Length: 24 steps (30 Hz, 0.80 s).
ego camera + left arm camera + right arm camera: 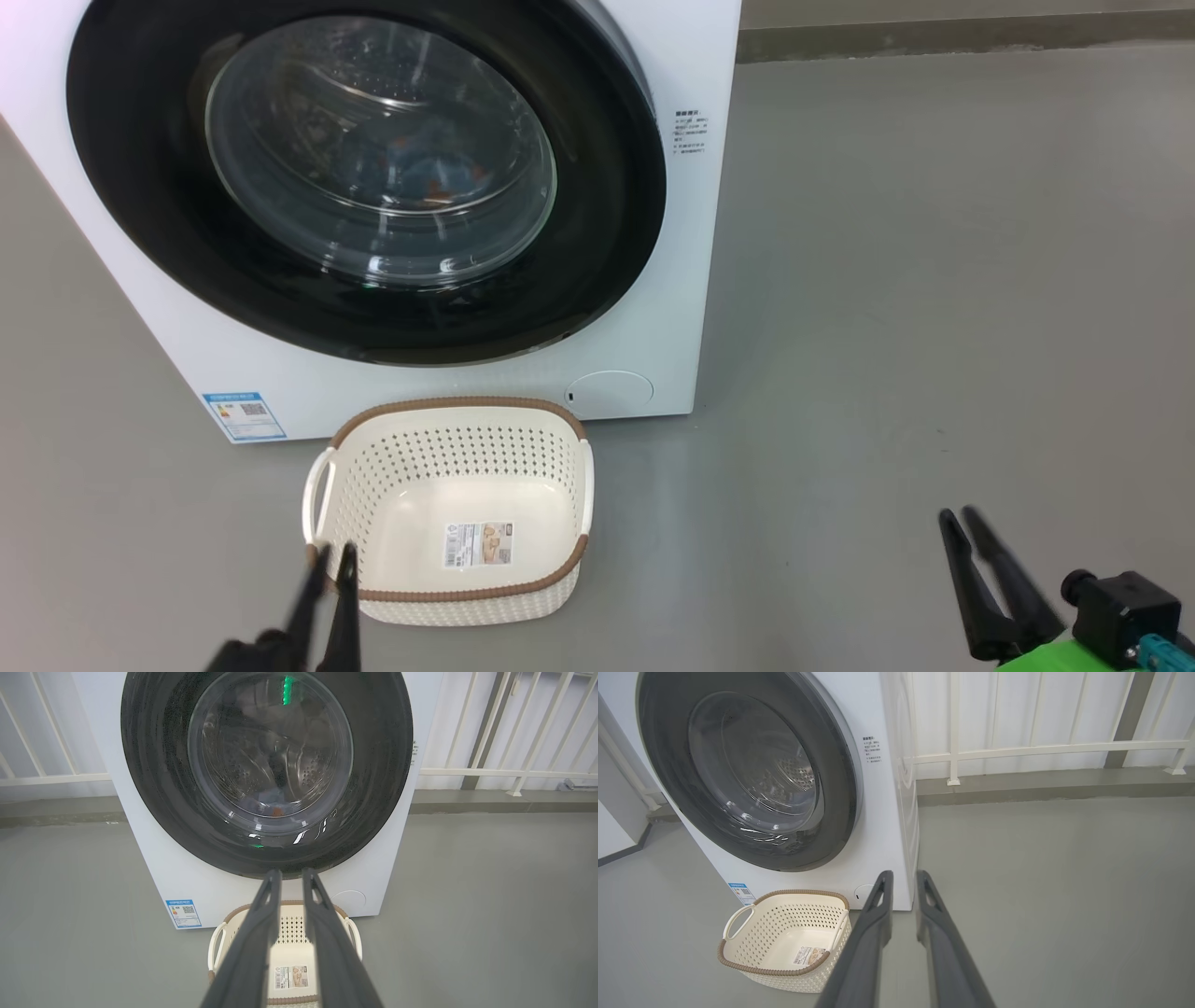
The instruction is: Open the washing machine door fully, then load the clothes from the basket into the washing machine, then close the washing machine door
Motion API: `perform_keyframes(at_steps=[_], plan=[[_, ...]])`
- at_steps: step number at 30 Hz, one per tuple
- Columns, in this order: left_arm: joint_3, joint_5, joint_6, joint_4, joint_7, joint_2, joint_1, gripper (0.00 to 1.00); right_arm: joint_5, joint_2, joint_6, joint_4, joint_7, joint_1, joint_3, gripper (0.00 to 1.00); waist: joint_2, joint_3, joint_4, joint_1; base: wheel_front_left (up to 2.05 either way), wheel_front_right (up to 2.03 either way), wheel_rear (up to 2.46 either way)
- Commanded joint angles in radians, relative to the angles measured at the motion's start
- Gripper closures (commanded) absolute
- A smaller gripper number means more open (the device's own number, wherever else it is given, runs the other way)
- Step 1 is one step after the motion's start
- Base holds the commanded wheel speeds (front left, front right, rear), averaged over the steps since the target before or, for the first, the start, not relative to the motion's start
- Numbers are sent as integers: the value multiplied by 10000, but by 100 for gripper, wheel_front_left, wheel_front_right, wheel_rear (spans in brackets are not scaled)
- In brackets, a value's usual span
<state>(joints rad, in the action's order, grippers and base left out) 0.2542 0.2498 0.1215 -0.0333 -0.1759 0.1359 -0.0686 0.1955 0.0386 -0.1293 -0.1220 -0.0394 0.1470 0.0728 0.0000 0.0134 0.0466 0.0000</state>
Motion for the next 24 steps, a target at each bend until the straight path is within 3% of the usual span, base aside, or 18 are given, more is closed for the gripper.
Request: perform_keyframes(at_steps=[1,7,11,24], plan=[[-3,63,-9,-16,5,-16,-17,100,66,-1,0,35,-5,1,-9,100,0,-3,-1,0,0,0,0],[-133,761,-111,-59,102,-18,32,100,797,48,-1,172,23,-92,-44,100,0,11,-25,22,0,0,0],[-219,1226,-190,-140,171,-19,94,100,1284,81,-1,305,45,-181,-68,100,0,-7,-40,3,0,0,0],[-487,2602,-450,-403,384,-38,295,100,2719,160,-2,670,118,-444,-121,100,0,-30,-84,0,0,0,0]])
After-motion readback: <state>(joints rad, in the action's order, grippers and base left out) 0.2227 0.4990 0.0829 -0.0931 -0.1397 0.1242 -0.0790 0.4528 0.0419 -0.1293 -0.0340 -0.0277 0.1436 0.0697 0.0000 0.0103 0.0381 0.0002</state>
